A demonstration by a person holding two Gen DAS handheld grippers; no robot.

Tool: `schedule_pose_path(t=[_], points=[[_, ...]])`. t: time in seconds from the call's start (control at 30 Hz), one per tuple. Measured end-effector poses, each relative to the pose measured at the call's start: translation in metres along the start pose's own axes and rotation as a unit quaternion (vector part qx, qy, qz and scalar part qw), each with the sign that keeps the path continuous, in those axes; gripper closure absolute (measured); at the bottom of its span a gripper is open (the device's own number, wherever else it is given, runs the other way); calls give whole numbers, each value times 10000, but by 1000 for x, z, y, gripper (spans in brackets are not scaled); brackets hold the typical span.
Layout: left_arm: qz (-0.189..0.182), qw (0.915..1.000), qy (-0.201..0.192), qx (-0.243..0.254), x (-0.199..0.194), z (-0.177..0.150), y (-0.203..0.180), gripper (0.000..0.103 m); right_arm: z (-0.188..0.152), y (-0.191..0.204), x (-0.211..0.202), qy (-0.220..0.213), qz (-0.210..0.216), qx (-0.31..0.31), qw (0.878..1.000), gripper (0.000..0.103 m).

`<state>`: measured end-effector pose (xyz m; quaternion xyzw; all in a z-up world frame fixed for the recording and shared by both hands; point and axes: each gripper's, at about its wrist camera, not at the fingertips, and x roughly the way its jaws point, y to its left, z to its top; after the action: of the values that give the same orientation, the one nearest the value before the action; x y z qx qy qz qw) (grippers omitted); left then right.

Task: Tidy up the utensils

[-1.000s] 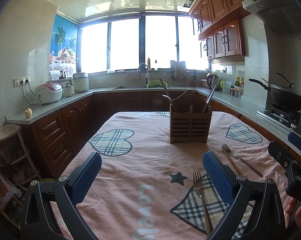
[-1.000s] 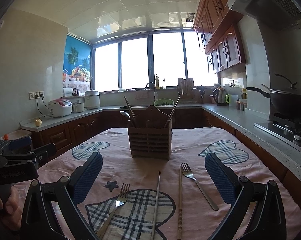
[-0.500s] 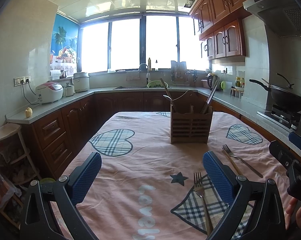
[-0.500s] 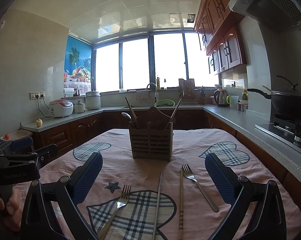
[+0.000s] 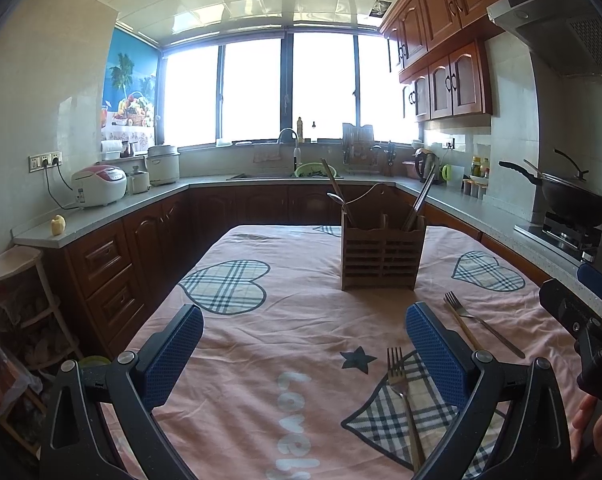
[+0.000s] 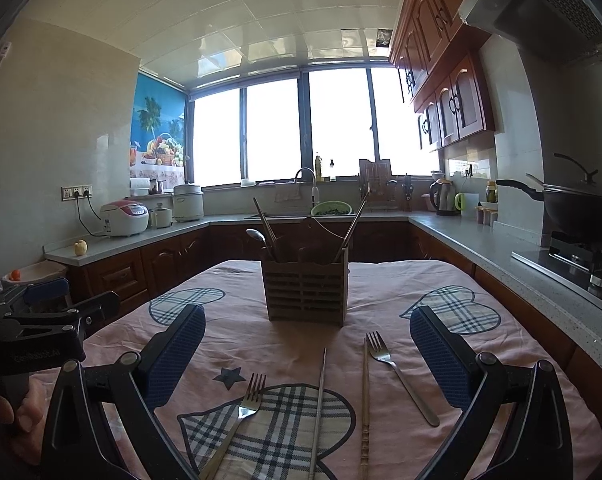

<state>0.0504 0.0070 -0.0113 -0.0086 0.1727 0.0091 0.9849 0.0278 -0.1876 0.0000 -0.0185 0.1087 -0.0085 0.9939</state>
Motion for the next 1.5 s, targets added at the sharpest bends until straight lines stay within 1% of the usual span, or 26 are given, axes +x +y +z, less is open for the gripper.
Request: schedule_pose_path(t=[0.97,1.5], points=[[-26,10000,34,4,-1,5,-7,1,0,-2,1,-7,6,1,10000,0],[-63,10000,26,-60,2,11,-10,1,7,-4,9,26,15,44,10000,0]])
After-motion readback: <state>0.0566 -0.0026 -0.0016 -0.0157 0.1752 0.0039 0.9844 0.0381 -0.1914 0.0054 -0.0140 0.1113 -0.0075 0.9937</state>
